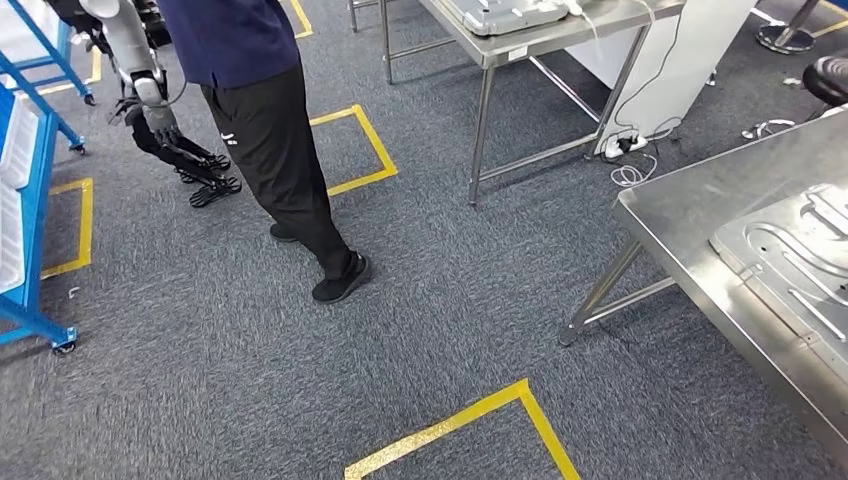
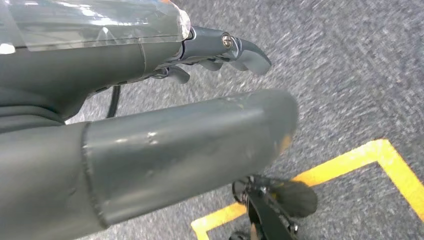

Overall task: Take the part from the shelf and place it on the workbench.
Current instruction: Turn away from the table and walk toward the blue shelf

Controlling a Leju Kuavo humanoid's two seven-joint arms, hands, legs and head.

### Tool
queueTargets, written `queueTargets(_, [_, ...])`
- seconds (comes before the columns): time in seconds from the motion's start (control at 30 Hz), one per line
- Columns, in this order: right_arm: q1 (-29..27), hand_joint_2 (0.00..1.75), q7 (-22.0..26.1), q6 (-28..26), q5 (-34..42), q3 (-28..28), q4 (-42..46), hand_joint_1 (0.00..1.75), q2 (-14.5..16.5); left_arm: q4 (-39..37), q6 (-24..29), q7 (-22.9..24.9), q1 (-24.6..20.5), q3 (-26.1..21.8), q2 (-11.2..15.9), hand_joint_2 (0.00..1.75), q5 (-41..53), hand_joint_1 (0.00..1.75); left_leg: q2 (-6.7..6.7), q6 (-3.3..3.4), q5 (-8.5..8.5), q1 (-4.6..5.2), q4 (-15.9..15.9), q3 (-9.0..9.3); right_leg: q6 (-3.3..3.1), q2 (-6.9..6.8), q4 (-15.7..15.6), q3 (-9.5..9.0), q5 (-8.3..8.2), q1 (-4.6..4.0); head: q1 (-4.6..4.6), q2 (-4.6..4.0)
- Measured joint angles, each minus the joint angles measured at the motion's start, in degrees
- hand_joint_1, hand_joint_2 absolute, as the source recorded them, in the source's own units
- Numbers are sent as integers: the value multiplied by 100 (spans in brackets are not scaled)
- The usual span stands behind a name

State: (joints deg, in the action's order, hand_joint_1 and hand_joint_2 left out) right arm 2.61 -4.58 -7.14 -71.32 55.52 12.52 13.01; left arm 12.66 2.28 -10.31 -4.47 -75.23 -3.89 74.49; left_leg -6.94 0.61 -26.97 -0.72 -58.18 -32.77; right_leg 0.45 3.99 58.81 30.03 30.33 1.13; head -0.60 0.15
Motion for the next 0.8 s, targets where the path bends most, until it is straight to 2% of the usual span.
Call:
queueTargets(0.03, [5, 0, 7, 8, 0, 0, -1, 0, -1, 0, 6, -1, 11, 1, -2, 0, 8, 0, -15, -39, 5, -10, 0, -21, -43, -67, -19, -6, -18, -3, 0, 0])
queueTargets(0.07, [8, 0, 15, 12, 0, 0, -1, 0, -2, 0, 12, -1, 22, 1, -8, 0, 19, 0, 59, -69, -32, -13, -51, -53, -95, -135, -48, -15, -37, -4, 2, 0])
queueTargets(0.1, [4, 0, 22, 14, 0, 0, -2, 0, -3, 0, 20, -1, 23, 2, -16, 0, 28, 0, 192, -90, -128, -8, -197, -126, -141, -211, -80, -24, -57, -1, 3, 0])
queueTargets(0.17, [-13, 0, 35, 15, 0, 0, -6, 0, -5, 0, 32, -1, 4, 2, -30, 0, 38, 0, 513, -115, -482, -1, -822, -408, -201, -375, -112, -26, -70, -17, 6, 0])
queueTargets(0.2, [-23, 0, 38, 15, 0, 0, -8, 0, -8, 0, 36, -2, -8, 2, -31, 0, 37, 0, 591, -130, -657, -4, -1203, -585, -211, -464, -111, -24, -65, -32, 5, 0])
queueTargets(0.23, [-29, 0, 39, 19, 0, 0, -10, 0, -11, 0, 38, -2, -9, 2, -32, 0, 37, 0, 632, -140, -754, -7, -1488, -709, -217, -555, -110, -25, -58, -45, 5, 0])
queueTargets(0.27, [-32, 0, 39, 23, 0, 0, -10, 0, -15, 0, 39, -3, -3, 2, -34, 0, 37, 0, 653, -143, -745, -9, -1588, -743, -217, -638, -109, -30, -49, -53, 5, 0])
queueTargets(0.3, [-30, 0, 40, 28, 0, 0, -10, 0, -17, 0, 39, -3, 7, 2, -35, 0, 38, 0, 675, -139, -629, -9, -1455, -660, -211, -713, -108, -41, -38, -57, 5, 0])
queueTargets(0.33, [-28, 0, 42, 34, 0, 0, -10, 0, -18, 0, 39, -3, 16, 2, -35, 0, 40, 0, 719, -126, -438, -7, -1114, -469, -201, -783, -108, -59, -25, -59, 5, 0])
queueTargets(0.4, [-26, 0, 45, 43, 0, 0, -10, 0, -18, 0, 39, -5, 5, 2, -36, 0, 45, 0, 921, -81, -165, 29, -323, -47, -159, -907, -103, -97, 12, -77, 5, 0])
queueTargets(0.43, [-25, 0, 46, 50, 0, 0, -10, 0, -19, 0, 39, -9, -5, 2, -37, 0, 48, 0, 993, -54, -112, 53, -80, 78, -131, -963, -101, -111, 28, -90, 4, 0])
queueTargets(0.47, [-21, 0, 47, 58, 0, 0, -10, 0, -19, 0, 39, -12, -8, 2, -38, 0, 49, 0, 1022, -29, -118, 79, 21, 120, -104, -1016, -102, -121, 40, -100, 3, 0])
queueTargets(0.5, [-12, 0, 49, 67, 0, 0, -10, 0, -20, 0, 40, -15, -1, 2, -39, 0, 51, 0, 973, -2, -112, 95, 36, 109, -76, -1066, -104, -132, 45, -106, 2, 0])
queueTargets(0.53, [-3, 0, 53, 75, 0, 0, -10, 0, -21, 0, 42, -16, 14, 2, -40, 0, 54, 0, 917, 30, -97, 81, 55, 109, -45, -1081, -104, -143, 61, -100, 2, 0])
queueTargets(0.57, [4, 0, 59, 83, 0, 0, -10, 0, -23, 0, 44, -18, 29, 2, -46, 0, 55, 0, 863, 63, -78, 69, 78, 114, -18, -1006, -52, -135, 115, -91, 2, 0])
queueTargets(0.6, [6, 0, 65, 90, 0, 0, -10, 0, -25, 0, 45, -20, 33, 2, -52, 0, 56, 0, 811, 100, -57, 54, 102, 119, 4, -871, 99, -77, 230, -83, 2, 0])
queueTargets(0.67, [-5, 0, 73, 100, -2, 0, -10, 0, -34, 0, 48, -22, 19, 2, -63, 0, 56, 0, 701, 152, -35, 46, 120, 123, 24, -550, 749, 223, 597, -71, -1, 0])
queueTargets(0.7, [-13, 0, 76, 103, -4, 1, -10, 0, -39, 0, 48, -22, 9, 2, -65, 0, 56, 0, 637, 165, -32, 52, 118, 116, 23, -471, 1142, 420, 760, -71, -1, 0])
queueTargets(0.73, [-20, 0, 82, 105, -7, 1, -10, 0, -45, 0, 48, -20, 4, 2, -66, 0, 55, 0, 567, 171, -32, 56, 114, 115, 21, -438, 1430, 575, 829, -72, -1, 0])
queueTargets(0.77, [-25, 0, 89, 106, -11, 2, -10, 0, -52, 0, 48, -18, 6, 2, -67, 0, 53, 0, 485, 172, -32, 59, 109, 120, 17, -420, 1522, 643, 772, -73, 0, 0])
queueTargets(0.8, [-27, 0, 95, 107, -14, 2, -10, 0, -56, 0, 48, -15, 8, 2, -68, 0, 51, 0, 402, 169, -35, 59, 100, 128, 10, -400, 1368, 594, 595, -71, 0, 0])
